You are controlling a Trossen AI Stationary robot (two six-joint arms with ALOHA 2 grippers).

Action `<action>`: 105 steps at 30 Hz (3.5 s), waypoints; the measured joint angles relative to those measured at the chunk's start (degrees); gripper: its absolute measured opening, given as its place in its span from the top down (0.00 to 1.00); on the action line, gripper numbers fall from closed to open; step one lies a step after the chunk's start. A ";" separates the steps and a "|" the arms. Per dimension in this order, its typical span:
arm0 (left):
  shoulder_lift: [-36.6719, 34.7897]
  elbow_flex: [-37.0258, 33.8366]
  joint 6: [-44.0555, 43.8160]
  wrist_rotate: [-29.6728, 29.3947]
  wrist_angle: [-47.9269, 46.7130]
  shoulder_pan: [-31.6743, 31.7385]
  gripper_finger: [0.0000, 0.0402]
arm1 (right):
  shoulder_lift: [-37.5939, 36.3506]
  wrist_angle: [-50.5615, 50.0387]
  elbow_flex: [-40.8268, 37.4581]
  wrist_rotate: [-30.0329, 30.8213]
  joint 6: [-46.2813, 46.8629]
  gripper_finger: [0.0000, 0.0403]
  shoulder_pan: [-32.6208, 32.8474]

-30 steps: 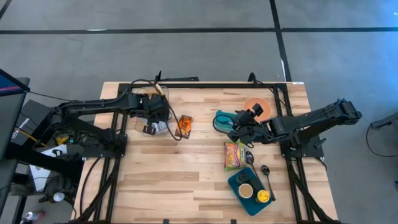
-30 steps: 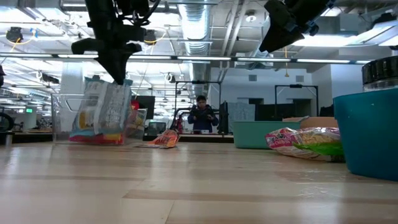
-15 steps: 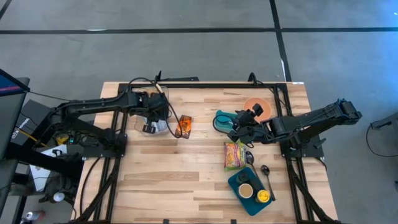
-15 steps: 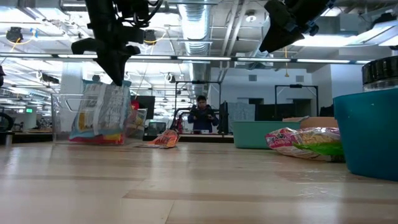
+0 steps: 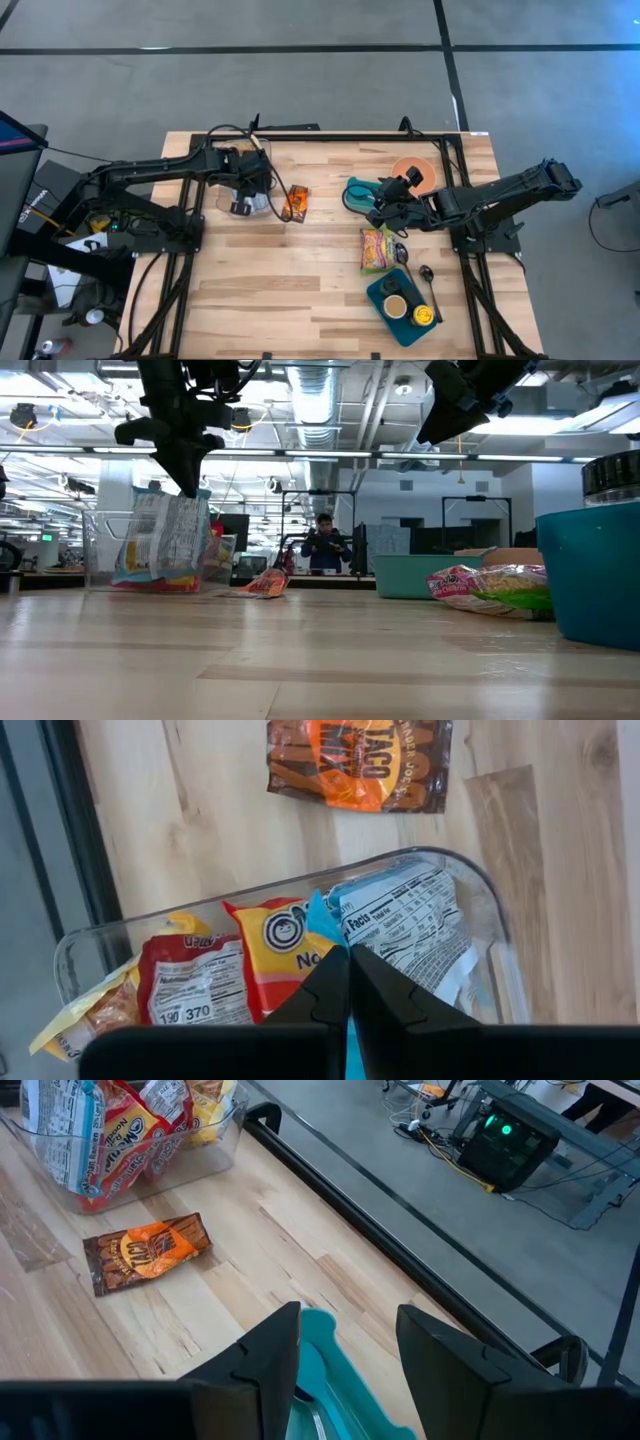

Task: Pick & Place Food Item
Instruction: Put the blue noodle pack into the transparent bin, then put the green noodle pack into the transparent bin

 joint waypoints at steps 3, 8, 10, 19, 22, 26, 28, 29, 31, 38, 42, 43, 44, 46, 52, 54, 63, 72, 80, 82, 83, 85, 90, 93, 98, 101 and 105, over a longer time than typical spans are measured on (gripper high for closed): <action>0.00 0.00 0.00 -0.01 0.01 0.00 0.99 | 0.00 0.00 0.00 0.00 0.00 0.60 -0.01; 0.00 0.00 -3.90 -0.01 0.06 0.00 0.99 | 0.00 0.00 0.00 0.00 0.02 0.60 -0.01; -0.02 0.00 -5.46 -0.01 0.06 0.20 0.99 | 0.00 0.02 0.00 0.00 0.02 0.60 -0.01; -0.02 -0.02 -6.55 0.03 0.61 0.37 0.99 | 0.00 0.00 0.00 0.00 0.02 0.60 0.01; -0.02 -0.02 -7.25 0.03 0.63 0.37 0.99 | 0.00 0.02 0.00 0.00 0.02 0.60 0.01; -0.02 -0.02 -9.83 -0.01 0.65 0.37 0.99 | 0.00 0.02 0.00 0.00 0.02 0.60 0.01; -0.02 -0.02 -11.72 -0.39 0.65 0.37 0.97 | 0.00 0.00 0.00 0.00 0.02 0.60 0.00; -0.02 -0.02 -12.85 -0.85 0.65 0.37 0.96 | 0.00 0.01 0.00 -0.01 0.02 0.60 0.01; -0.02 -0.02 -14.38 -1.81 0.69 0.37 0.93 | 0.00 0.00 0.00 0.00 0.02 0.60 -0.01; -0.04 -0.02 -14.55 -3.35 0.75 0.37 0.82 | 0.00 0.02 0.00 0.00 0.02 0.60 0.01; -0.04 -0.02 -14.55 -3.38 0.79 0.37 0.77 | 0.00 0.02 0.00 -0.01 0.02 0.60 -0.01; -0.04 -0.02 -14.55 -3.38 0.80 0.37 0.76 | 0.00 0.02 0.00 0.00 0.02 0.60 0.01; -0.04 -0.02 -14.55 -3.38 0.80 0.37 0.75 | 0.00 0.02 0.00 0.00 0.02 0.60 -0.01; -0.04 -0.02 -14.55 -3.40 0.78 0.37 0.74 | 0.00 0.01 0.00 0.00 0.02 0.60 -0.01; -0.04 -0.02 -16.40 -3.62 0.78 0.37 0.67 | 0.00 0.02 0.00 0.00 0.02 0.60 -0.01; -0.04 -0.02 -16.48 -3.62 0.80 0.37 0.64 | 0.00 0.02 0.00 0.00 0.02 0.60 -0.01; -0.04 -0.02 -16.52 -3.57 5.72 0.37 0.63 | 0.00 0.01 0.00 -0.01 0.02 0.60 -0.01; -0.04 -0.02 -20.01 -3.51 15.40 0.37 0.73 | 0.00 0.00 0.00 0.00 -0.09 0.60 -0.01; -0.04 -0.02 -34.76 -3.05 25.04 -0.18 0.87 | 0.00 -0.02 0.00 0.00 -0.11 0.60 -0.01; -0.04 -0.02 -38.13 -2.47 26.57 -0.86 0.91 | 0.00 -0.04 0.00 -0.02 -0.13 0.60 -0.01; -0.04 -0.02 -39.58 -2.09 27.25 -1.37 0.93 | 0.00 -0.07 0.00 0.00 -0.11 0.60 -0.01; -0.04 -0.02 -41.41 -1.90 28.52 -2.85 0.96 | 0.00 -0.27 0.00 0.00 -0.12 0.60 -0.01; -0.04 -0.02 -41.60 -1.69 31.79 -7.46 0.99 | 0.00 -1.74 -0.02 -0.02 -0.05 0.60 -0.01; -0.04 -0.02 -41.59 -1.76 33.50 -10.65 0.99 | 0.00 -1.82 -0.02 -0.02 0.00 0.60 -0.01; -0.04 -0.02 -41.59 -1.78 33.96 -15.83 1.00 | 0.00 -1.81 -0.02 -0.02 0.02 0.60 -0.01; -0.12 -0.83 -42.55 -1.96 35.30 -19.08 1.00 | 0.00 -1.78 -0.02 -0.02 0.04 0.60 0.01; -0.11 -5.40 -42.64 -4.09 42.22 -23.19 1.00 | 0.00 -1.75 -0.02 -0.02 0.33 0.60 0.04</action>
